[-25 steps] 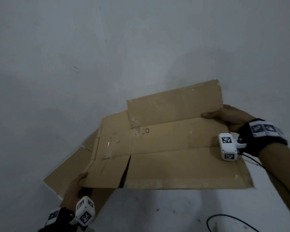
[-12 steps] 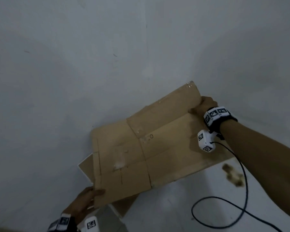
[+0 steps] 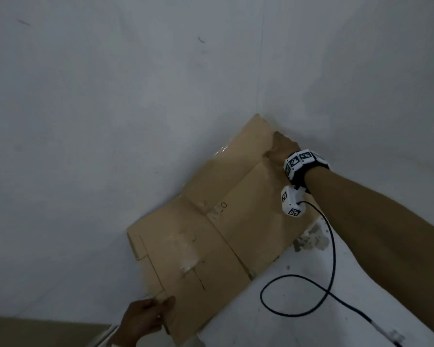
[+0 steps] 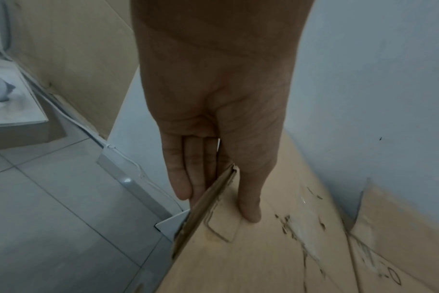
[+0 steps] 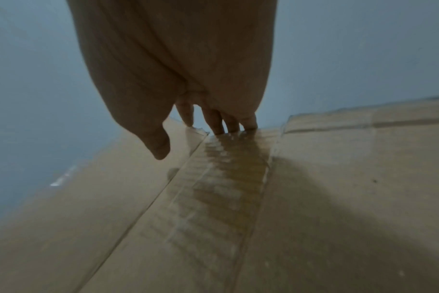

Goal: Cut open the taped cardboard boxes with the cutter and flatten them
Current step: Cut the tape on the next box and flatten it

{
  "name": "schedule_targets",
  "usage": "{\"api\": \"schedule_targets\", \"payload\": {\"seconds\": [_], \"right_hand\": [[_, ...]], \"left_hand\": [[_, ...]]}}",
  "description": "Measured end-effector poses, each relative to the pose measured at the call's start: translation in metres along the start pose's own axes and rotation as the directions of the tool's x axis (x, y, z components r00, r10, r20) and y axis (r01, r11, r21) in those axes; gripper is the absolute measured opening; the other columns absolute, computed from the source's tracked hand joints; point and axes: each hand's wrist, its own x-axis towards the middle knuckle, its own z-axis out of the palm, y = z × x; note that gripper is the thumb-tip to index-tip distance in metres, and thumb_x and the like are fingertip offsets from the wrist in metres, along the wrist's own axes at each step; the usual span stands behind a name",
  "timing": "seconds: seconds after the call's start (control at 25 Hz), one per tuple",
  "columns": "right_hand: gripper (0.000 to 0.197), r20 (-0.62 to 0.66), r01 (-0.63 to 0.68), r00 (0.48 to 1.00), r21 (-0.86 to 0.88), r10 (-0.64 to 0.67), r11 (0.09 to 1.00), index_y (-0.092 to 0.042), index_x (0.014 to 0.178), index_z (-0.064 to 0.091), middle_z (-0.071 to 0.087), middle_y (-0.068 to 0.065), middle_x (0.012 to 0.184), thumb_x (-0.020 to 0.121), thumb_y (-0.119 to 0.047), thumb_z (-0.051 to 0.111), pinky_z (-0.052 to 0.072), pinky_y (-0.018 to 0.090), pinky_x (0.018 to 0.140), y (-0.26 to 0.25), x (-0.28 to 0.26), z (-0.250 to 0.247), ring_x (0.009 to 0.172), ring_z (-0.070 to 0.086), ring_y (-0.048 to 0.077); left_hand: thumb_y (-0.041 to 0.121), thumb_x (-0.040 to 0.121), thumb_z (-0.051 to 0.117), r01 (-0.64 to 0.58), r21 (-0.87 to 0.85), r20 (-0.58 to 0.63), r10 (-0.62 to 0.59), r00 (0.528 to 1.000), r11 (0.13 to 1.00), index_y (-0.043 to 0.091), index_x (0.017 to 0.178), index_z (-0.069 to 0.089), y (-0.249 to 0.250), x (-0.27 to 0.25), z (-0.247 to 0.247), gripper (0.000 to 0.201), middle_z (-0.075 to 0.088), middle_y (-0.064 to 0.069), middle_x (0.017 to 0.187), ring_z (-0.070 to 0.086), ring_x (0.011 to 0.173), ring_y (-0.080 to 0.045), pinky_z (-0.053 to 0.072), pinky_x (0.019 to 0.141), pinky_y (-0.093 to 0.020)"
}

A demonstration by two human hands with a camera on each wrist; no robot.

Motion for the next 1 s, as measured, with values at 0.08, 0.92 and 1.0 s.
{"api": "schedule_targets", "payload": {"seconds": [0.08,0.92,1.0], "right_hand": [[0.073,0.069,-0.006,0.998,-0.001,0.006,1.0,-0.023,0.159,0.012,0.02,0.009,0.164,0.101,-0.037,0.052,0.029,0.045,0.115,0.004,0.008,0.015,0.148,0.023,0.037],[0.056,0.305,-0.582,0.813,0.462,0.496,0.669,0.006,0.144,0.038,0.056,0.022,0.121,0.092,-0.008,0.054,0.052,0.038,0.083,0.101,-0.089,0.12,0.102,0.06,0.037],[0.052,0.328,-0.566,0.822,0.383,0.465,0.73,0.003,0.142,0.038,0.053,0.013,0.1,0.094,-0.007,0.054,0.049,0.034,0.073,0.107,-0.085,0.12,0.085,0.057,0.028]], "left_hand": [[0.021,0.069,0.091,0.002,-0.027,-0.006,-0.002,1.0,1.0,0.004,0.079,0.068,0.004,0.0,0.004,0.031,0.074,-0.007,0.078,0.069,0.078,-0.029,0.055,0.072,-0.034],[0.078,0.077,0.056,-0.151,0.464,-0.157,0.249,0.956,0.873,0.007,0.077,0.073,0.035,0.01,0.044,0.073,0.073,-0.006,0.063,0.072,0.061,-0.022,0.06,0.074,-0.034],[0.087,0.066,0.048,-0.125,0.534,-0.163,0.247,0.955,0.836,0.011,0.081,0.074,0.032,0.012,0.044,0.082,0.073,-0.004,0.069,0.071,0.065,-0.02,0.059,0.076,-0.033]]}}
